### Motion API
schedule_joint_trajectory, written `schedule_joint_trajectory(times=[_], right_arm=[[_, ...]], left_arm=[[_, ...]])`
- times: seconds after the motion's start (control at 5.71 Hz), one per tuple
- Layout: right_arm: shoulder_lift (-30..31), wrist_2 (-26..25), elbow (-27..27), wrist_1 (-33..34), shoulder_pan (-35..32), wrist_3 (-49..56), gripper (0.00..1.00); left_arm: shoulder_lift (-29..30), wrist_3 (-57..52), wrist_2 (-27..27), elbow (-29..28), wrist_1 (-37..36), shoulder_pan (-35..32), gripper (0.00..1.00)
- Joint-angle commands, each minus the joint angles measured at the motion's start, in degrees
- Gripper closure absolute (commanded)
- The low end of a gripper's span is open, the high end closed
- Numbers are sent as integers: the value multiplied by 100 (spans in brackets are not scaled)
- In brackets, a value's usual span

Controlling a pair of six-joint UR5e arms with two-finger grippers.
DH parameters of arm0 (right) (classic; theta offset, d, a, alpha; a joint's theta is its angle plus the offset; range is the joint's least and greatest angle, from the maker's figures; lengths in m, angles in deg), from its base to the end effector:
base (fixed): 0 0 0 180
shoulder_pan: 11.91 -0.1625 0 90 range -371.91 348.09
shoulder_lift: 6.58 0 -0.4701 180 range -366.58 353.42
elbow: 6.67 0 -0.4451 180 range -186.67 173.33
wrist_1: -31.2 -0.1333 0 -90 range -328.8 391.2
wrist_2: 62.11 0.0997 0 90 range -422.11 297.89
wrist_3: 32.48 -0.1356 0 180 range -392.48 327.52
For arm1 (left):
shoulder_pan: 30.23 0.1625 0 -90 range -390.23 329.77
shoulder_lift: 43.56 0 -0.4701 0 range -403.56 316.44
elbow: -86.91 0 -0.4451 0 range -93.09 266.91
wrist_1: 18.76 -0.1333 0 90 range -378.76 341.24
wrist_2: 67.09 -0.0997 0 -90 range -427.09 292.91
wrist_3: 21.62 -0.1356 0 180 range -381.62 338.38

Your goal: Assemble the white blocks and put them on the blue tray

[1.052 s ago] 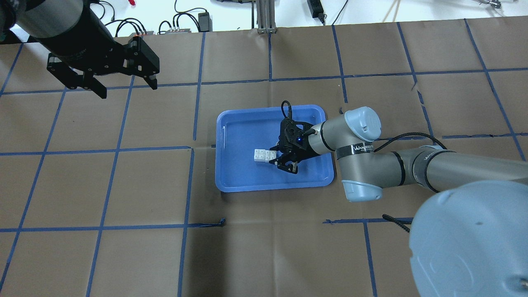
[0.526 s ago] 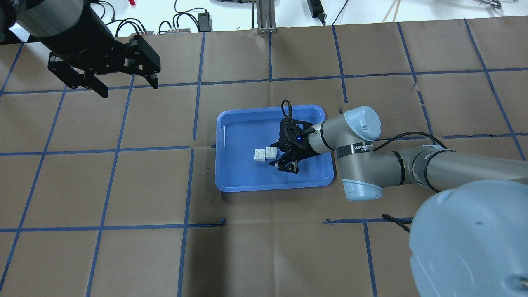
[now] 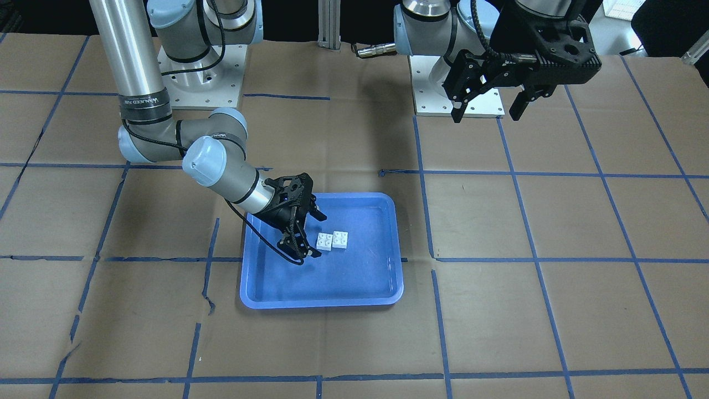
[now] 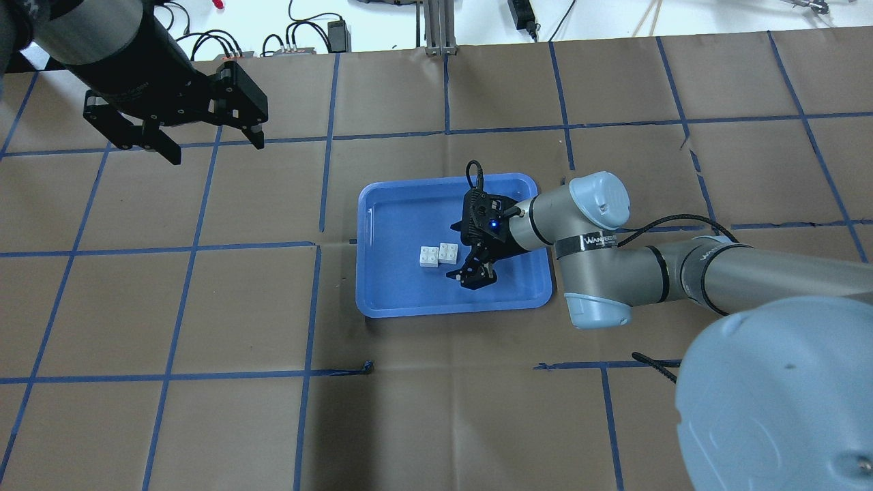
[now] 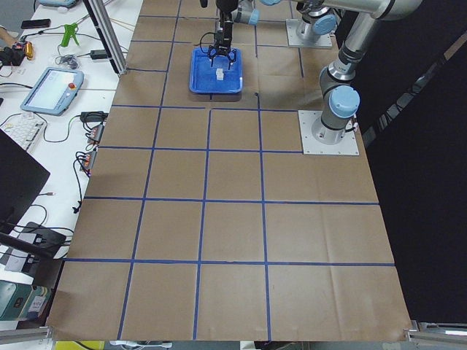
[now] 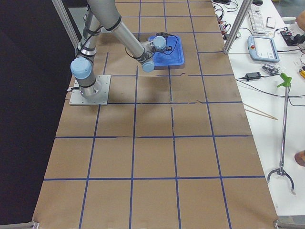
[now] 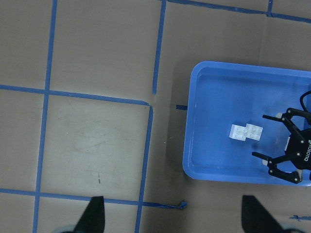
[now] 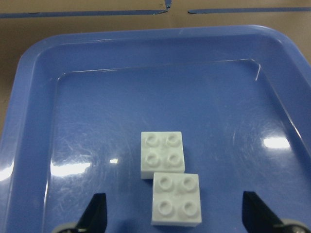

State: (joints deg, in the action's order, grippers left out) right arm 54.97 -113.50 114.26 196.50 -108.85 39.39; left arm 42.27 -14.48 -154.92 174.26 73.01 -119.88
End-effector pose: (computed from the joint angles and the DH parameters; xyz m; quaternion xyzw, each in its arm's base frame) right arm 0.2859 -0.5451 0.1182 -0.6287 0.6931 -0.2860 0.2061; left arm -0.1353 -0.5198 0.5580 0.0644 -0.9968 0.0428 0.0215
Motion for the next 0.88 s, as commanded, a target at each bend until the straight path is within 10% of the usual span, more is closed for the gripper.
schedule_joint_trajectory(times=[0.0,0.7], right_arm=[[68,-133,-157,-67,8,-259,0],[655,-773,-691,-1668,79,-358,0]], left_arm=[[-15,6,2,36,-1,0,1],[11,-47,37,-16,-1,9,1]])
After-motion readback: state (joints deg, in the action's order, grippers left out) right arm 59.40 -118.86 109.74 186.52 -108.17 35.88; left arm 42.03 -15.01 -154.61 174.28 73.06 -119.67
